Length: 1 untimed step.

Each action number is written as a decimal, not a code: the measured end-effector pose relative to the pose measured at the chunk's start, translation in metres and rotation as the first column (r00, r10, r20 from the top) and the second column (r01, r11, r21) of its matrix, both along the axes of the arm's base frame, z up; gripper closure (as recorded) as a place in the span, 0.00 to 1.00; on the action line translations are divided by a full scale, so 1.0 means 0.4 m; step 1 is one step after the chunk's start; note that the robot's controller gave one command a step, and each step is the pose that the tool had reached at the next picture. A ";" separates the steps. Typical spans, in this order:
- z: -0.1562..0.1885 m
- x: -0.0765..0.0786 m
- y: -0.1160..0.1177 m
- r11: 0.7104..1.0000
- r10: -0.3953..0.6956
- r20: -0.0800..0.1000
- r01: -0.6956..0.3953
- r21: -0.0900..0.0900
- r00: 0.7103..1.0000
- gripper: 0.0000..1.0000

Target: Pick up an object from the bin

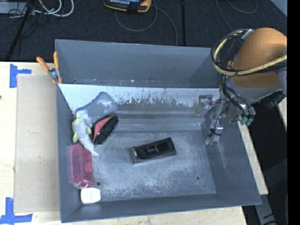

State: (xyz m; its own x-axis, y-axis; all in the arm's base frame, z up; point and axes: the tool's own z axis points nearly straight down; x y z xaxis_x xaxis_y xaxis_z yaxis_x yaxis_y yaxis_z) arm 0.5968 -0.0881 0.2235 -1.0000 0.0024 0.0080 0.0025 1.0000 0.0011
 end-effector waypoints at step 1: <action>0.013 0.003 0.002 1.000 0.004 0.008 -0.004 -0.001 1.000 1.00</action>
Offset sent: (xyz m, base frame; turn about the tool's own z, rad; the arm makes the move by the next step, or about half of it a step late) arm 0.0000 0.0000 0.0000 0.0000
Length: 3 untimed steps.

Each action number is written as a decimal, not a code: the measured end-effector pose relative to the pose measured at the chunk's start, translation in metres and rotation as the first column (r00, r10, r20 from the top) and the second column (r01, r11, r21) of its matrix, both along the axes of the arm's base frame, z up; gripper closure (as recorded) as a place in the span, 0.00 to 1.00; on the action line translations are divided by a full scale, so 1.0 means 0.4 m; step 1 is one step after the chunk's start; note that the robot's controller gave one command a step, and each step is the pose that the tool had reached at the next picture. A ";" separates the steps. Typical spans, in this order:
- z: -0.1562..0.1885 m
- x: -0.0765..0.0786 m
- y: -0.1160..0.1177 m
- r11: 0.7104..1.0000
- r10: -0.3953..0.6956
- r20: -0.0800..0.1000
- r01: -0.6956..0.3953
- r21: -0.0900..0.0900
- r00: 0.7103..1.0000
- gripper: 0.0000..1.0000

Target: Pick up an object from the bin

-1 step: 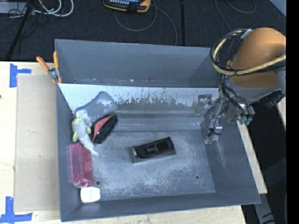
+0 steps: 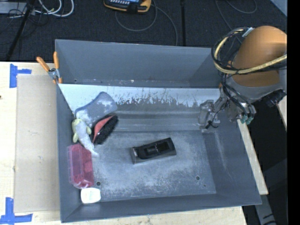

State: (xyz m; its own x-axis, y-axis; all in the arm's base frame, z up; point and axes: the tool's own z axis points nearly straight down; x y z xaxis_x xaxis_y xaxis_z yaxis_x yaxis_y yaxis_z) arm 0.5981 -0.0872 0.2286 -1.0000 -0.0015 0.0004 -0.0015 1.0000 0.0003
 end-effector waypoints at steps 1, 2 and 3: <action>0.000 0.000 0.000 1.000 0.001 0.000 -0.001 0.000 1.000 1.00; -0.040 -0.012 0.004 0.997 0.072 0.007 -0.072 -0.002 0.997 1.00; -0.144 -0.021 0.093 0.985 0.173 0.000 -0.173 -0.001 0.985 1.00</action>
Offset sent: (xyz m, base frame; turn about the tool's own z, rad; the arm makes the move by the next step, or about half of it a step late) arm -0.0299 0.0082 -0.0908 -0.3340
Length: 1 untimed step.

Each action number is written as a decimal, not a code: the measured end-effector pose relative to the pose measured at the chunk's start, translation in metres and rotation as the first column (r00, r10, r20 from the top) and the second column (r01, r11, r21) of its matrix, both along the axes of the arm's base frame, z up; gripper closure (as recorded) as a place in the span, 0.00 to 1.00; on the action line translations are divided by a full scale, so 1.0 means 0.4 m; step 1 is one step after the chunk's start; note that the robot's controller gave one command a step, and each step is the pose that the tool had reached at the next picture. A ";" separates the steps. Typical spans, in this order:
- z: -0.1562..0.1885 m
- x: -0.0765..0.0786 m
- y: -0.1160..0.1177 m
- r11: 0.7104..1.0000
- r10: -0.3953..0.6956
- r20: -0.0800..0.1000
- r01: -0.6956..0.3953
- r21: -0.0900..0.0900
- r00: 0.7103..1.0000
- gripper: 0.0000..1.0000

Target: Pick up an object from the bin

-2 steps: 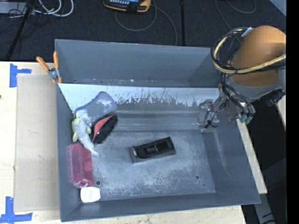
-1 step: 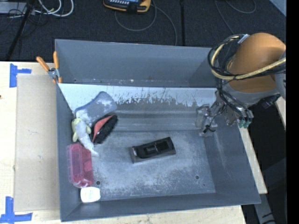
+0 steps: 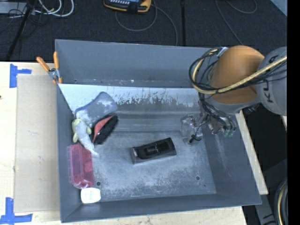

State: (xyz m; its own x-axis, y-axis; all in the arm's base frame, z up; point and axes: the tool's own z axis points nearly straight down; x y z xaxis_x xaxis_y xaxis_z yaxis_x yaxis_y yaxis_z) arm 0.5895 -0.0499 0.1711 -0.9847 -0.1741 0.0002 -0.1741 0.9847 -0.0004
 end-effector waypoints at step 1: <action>-0.033 -0.002 0.152 0.996 -0.092 0.001 0.092 0.001 0.996 1.00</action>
Offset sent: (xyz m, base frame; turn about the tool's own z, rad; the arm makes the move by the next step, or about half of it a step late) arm -0.0676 0.0912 0.1264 0.0424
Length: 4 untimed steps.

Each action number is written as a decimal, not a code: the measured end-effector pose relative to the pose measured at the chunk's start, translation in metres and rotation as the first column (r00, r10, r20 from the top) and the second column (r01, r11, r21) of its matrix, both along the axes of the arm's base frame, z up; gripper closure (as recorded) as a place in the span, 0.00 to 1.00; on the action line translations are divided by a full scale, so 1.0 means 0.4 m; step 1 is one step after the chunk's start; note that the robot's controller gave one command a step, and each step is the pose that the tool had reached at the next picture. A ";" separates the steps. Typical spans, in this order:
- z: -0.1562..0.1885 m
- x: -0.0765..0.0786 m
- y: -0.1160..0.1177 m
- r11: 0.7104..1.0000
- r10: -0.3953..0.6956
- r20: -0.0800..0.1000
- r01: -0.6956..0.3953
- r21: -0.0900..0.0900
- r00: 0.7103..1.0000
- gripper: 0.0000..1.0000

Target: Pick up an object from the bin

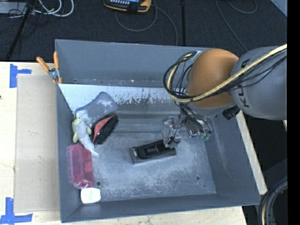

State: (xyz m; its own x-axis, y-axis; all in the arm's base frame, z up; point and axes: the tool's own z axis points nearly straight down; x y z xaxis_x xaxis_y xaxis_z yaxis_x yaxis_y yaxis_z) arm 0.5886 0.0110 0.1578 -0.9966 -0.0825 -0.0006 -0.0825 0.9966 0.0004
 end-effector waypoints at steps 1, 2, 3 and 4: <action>0.347 -0.164 0.074 0.999 0.051 -0.001 -0.051 0.000 0.999 0.00; 0.349 -0.165 0.077 0.999 0.051 0.000 -0.051 -0.001 0.999 0.00; 0.244 -0.155 0.120 1.000 0.025 0.007 -0.025 0.000 1.000 0.00; 0.165 -0.160 0.200 0.992 -0.130 -0.007 0.130 -0.002 0.992 0.00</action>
Offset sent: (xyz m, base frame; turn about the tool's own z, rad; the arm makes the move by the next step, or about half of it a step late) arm 0.0000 0.0000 0.0000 0.0000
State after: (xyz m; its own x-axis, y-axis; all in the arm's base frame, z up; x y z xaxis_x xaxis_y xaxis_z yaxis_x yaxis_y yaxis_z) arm 0.5246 0.0909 0.2240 -0.9989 0.0475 0.0062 0.0474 0.9989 -0.0010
